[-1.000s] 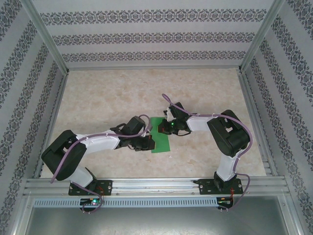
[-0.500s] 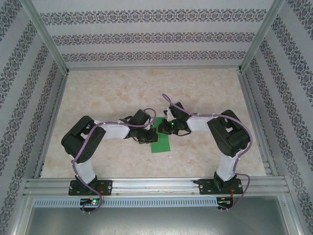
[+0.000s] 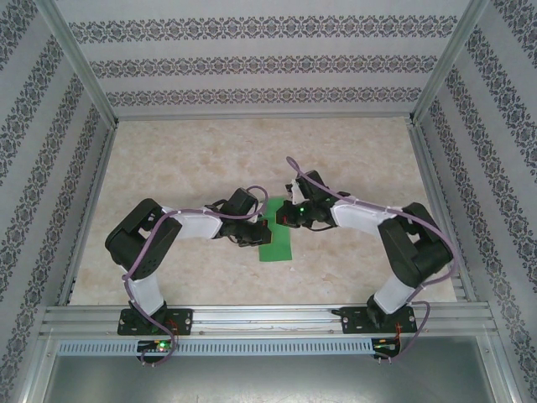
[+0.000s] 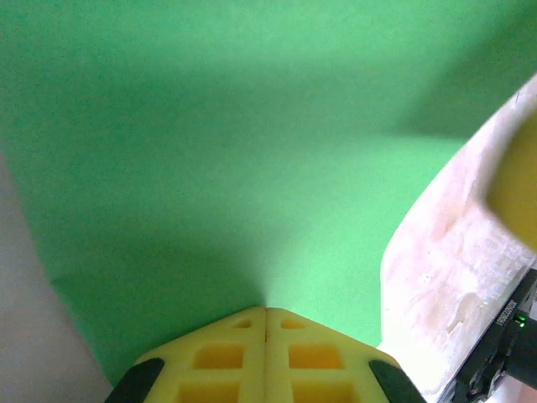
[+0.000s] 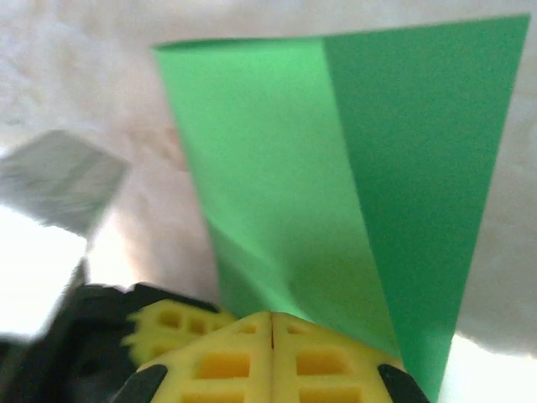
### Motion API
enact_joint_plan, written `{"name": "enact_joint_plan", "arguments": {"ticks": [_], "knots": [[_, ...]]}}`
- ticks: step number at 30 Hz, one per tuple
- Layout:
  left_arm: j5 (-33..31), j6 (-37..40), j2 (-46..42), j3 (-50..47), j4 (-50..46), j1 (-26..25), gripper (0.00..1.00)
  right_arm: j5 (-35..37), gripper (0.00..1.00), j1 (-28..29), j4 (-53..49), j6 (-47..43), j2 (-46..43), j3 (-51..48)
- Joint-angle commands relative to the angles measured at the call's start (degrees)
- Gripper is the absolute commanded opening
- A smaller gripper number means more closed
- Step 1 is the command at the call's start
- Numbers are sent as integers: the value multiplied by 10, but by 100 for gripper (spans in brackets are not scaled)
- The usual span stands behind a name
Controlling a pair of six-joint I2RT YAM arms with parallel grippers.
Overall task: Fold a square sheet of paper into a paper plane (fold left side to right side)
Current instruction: Hold the square sheet of paper at the center of the table.
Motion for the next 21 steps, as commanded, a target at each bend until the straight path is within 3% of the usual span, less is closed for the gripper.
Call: {"name": "enact_joint_plan", "arguments": {"ticks": [1, 9, 21], "knots": [[-19, -10, 4, -16, -2, -7, 3, -8, 0, 15, -16, 10, -24, -42], [-21, -20, 2, -19, 3, -12, 3, -32, 0, 62, 59, 70, -8, -105], [-2, -14, -16, 10, 6, 2, 3, 20, 0, 68, 15, 50, 26, -132]]}}
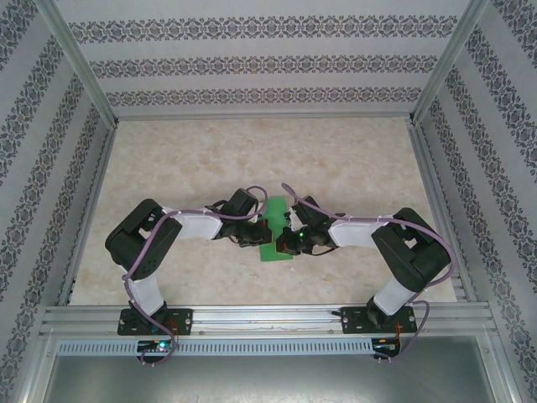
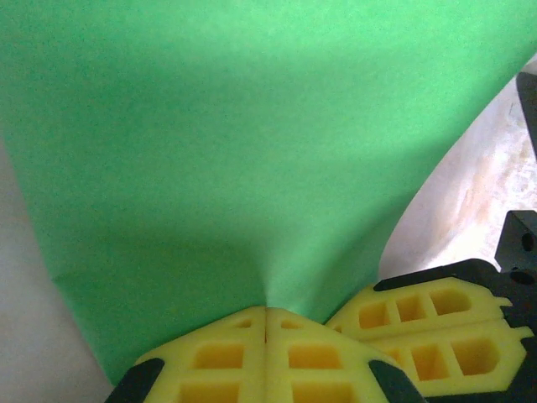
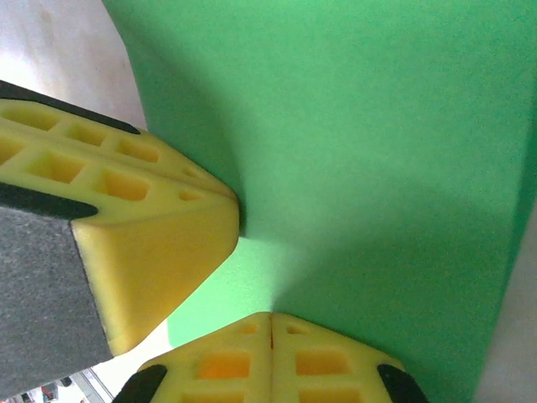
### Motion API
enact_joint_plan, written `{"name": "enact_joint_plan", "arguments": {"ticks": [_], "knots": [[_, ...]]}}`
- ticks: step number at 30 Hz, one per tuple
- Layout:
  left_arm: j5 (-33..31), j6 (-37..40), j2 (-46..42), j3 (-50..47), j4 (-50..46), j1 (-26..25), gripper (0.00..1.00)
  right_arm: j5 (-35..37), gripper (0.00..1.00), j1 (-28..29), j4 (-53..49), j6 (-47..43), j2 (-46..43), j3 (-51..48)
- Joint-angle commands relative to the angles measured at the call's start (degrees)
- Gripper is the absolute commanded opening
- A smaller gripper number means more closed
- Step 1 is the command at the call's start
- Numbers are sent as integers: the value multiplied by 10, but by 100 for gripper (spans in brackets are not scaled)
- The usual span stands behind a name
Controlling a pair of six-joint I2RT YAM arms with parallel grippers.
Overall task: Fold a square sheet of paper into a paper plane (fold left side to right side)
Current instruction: Hold the square sheet of paper at the center of the table, then first fold the square sheet of paper in half at the center of the table.
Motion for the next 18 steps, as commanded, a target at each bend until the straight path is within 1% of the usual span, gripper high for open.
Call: {"name": "enact_joint_plan", "arguments": {"ticks": [1, 13, 18], "knots": [[4, 7, -13, 20, -9, 11, 3, 49, 0, 5, -43, -14, 24, -21], [16, 57, 31, 68, -7, 61, 3, 74, 0, 3, -68, -36, 43, -19], [17, 61, 43, 68, -6, 65, 3, 78, 0, 1, -74, -39, 43, -19]]}}
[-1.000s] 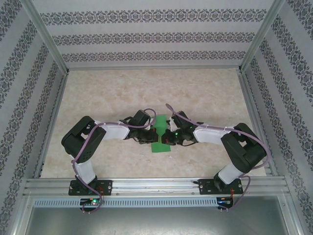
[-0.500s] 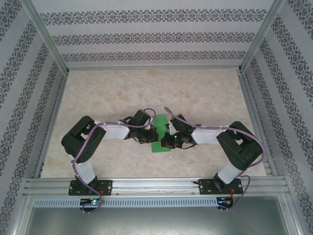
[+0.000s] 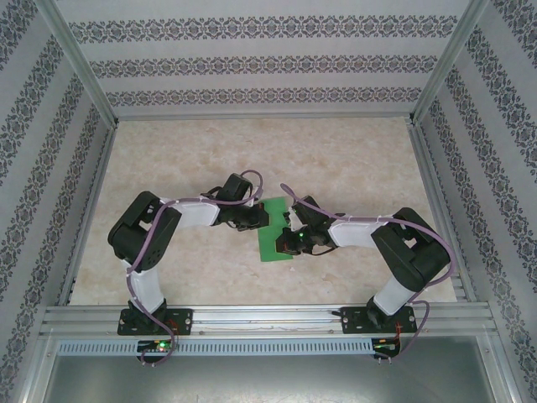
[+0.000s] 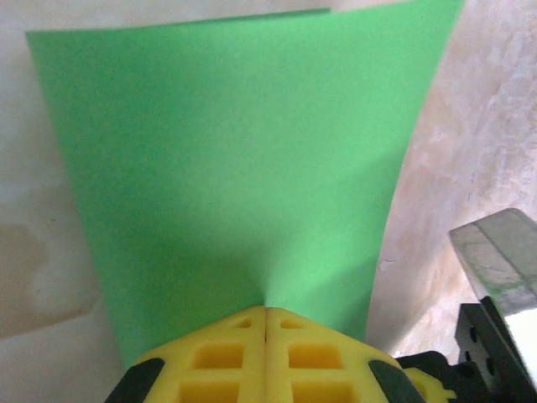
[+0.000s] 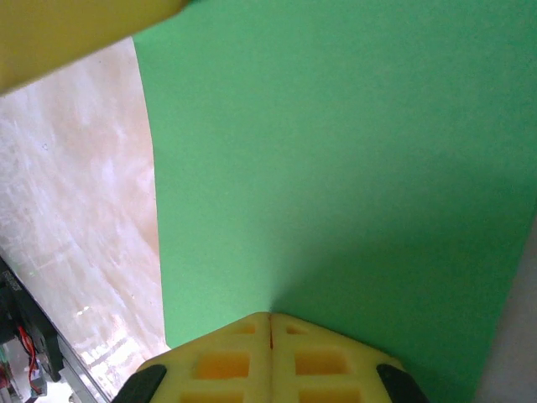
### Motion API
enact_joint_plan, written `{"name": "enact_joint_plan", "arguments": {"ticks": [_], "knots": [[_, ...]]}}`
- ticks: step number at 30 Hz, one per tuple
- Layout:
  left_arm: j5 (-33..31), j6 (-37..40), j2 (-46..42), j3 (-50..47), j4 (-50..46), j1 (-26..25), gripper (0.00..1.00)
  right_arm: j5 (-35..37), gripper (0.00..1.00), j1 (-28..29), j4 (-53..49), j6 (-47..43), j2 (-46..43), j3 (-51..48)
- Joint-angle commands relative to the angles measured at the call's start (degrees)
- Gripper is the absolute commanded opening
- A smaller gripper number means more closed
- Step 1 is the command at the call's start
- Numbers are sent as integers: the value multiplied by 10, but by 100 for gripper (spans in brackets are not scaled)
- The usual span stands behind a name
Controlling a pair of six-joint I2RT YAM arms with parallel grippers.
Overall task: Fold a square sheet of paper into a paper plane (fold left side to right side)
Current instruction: First fold the square sheet of paper in half at the center of the table.
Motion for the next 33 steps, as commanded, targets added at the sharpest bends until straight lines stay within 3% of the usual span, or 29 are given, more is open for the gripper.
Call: {"name": "enact_joint_plan", "arguments": {"ticks": [1, 18, 33], "knots": [[7, 19, 11, 5, 3, 4, 3, 77, 0, 1, -74, -17, 40, -19], [-29, 21, 34, -27, 45, 32, 3, 91, 0, 1, -125, -45, 50, -4], [-27, 43, 80, 48, 32, 94, 3, 91, 0, 1, -122, -48, 56, -8]]}}
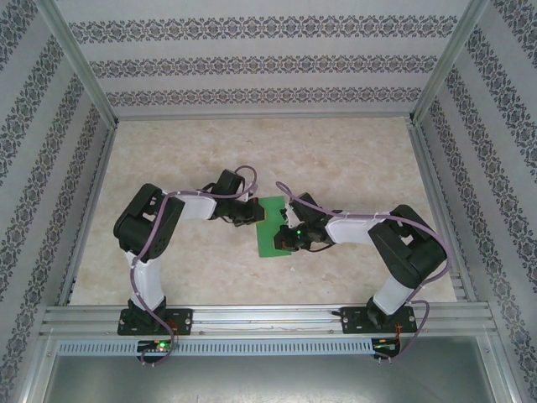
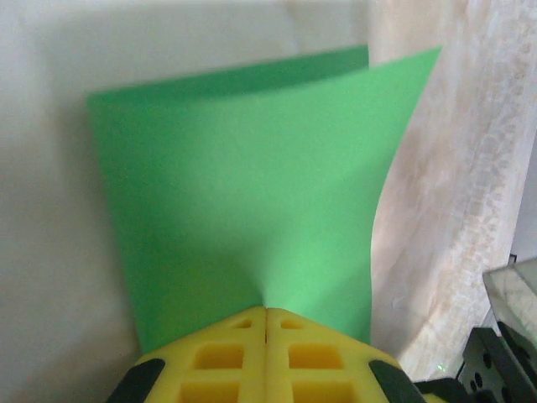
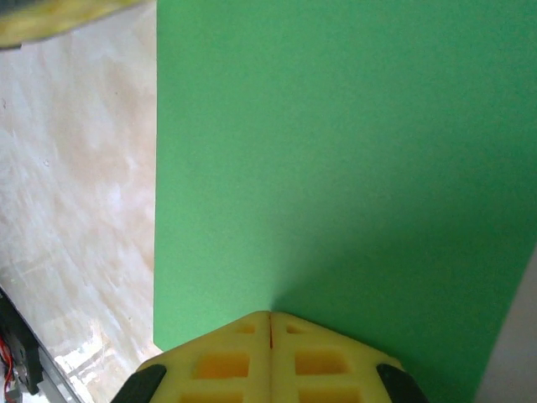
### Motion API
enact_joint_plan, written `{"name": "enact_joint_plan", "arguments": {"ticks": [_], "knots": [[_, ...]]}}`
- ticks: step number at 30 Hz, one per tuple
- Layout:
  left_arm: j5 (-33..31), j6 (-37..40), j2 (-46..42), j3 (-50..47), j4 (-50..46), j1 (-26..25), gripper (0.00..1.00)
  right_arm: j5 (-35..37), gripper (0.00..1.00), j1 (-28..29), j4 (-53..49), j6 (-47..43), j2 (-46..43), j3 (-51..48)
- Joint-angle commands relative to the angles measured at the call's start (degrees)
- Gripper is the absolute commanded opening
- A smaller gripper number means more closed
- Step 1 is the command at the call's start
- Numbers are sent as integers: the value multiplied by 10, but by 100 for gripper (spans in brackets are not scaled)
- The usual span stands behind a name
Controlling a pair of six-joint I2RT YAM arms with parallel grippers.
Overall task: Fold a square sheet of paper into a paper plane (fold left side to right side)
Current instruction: First fold the square sheet of paper in half at the center of the table.
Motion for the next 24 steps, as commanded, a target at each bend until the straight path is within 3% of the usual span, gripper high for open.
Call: {"name": "enact_joint_plan", "arguments": {"ticks": [1, 14, 24], "knots": [[-78, 32, 30, 31, -4, 41, 3, 73, 0, 1, -113, -13, 39, -34], [-88, 45, 94, 123, -34, 64, 3, 66, 0, 1, -107, -10, 47, -35], [-88, 60, 88, 158, -61, 67, 3, 50, 0, 1, -80, 8, 47, -42]]}}
